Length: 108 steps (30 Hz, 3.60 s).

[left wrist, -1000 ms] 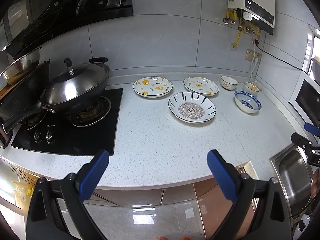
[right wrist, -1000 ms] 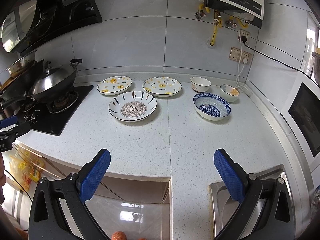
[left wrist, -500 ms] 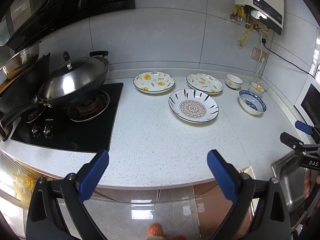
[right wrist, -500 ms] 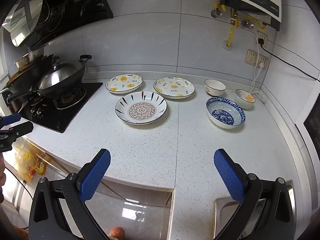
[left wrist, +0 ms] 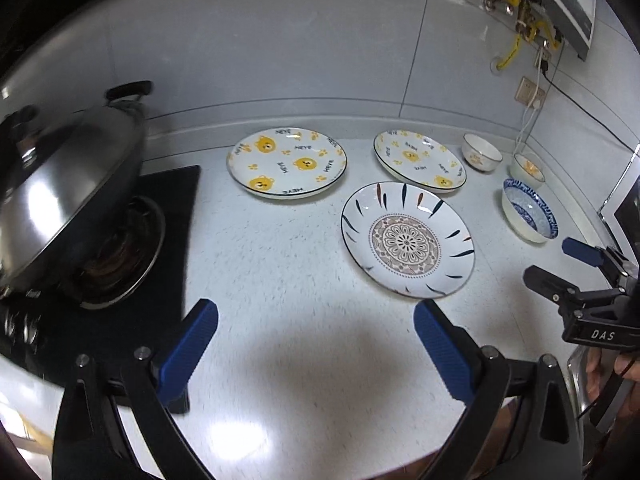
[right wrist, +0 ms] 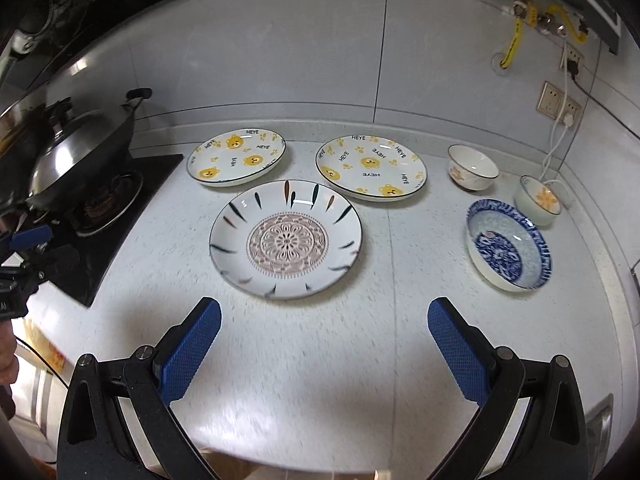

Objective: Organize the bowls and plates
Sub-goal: 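Move both grippers forward to the rim of the mandala-patterned deep plate, then close the left gripper on the mandala plate rim while the right gripper also closes on it, then lift the mandala plate with both grippers and carry it toward the stove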

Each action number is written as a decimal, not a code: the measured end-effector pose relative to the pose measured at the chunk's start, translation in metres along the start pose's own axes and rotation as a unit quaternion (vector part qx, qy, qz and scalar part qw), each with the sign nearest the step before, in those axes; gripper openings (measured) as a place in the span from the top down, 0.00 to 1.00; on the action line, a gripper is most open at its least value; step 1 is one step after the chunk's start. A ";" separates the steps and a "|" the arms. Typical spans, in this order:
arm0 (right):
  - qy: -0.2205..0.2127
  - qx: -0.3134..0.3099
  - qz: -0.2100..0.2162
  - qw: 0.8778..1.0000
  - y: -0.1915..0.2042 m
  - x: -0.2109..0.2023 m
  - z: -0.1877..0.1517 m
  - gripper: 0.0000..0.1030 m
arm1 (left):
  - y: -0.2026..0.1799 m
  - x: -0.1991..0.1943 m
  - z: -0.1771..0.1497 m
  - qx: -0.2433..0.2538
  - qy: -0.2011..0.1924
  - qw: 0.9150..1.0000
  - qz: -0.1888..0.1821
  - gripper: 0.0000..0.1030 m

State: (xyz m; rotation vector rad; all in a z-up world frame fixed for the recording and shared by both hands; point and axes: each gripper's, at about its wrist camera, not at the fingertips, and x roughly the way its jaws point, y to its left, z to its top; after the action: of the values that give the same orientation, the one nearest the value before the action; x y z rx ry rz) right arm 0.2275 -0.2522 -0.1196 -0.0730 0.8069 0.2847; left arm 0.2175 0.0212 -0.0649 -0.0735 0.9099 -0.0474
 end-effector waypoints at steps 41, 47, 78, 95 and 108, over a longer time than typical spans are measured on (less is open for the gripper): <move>0.120 -0.004 0.110 0.987 -0.010 0.177 0.052 0.05 | -0.006 0.210 0.051 -0.088 0.176 0.976 -0.098 0.16; 0.133 -0.008 0.123 0.983 -0.011 0.184 0.050 0.30 | -0.008 0.214 0.052 -0.093 0.172 0.975 -0.101 0.16; 0.148 0.031 0.179 0.972 -0.051 0.186 0.043 0.97 | 0.012 0.222 0.046 -0.162 0.186 0.951 -0.185 0.72; 0.101 0.042 0.110 0.988 -0.083 0.157 0.055 0.65 | -0.002 0.227 0.052 -0.144 0.193 0.954 -0.179 0.72; 0.158 0.105 0.184 0.964 -0.093 0.196 0.040 0.91 | 0.001 0.229 0.053 -0.143 0.197 0.953 -0.181 0.75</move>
State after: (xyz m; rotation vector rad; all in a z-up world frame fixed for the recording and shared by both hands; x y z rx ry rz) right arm 0.4097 -0.2913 -0.2375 0.2402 1.1646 0.5459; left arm 0.3995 0.0076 -0.2126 -0.5161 1.2896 -0.2805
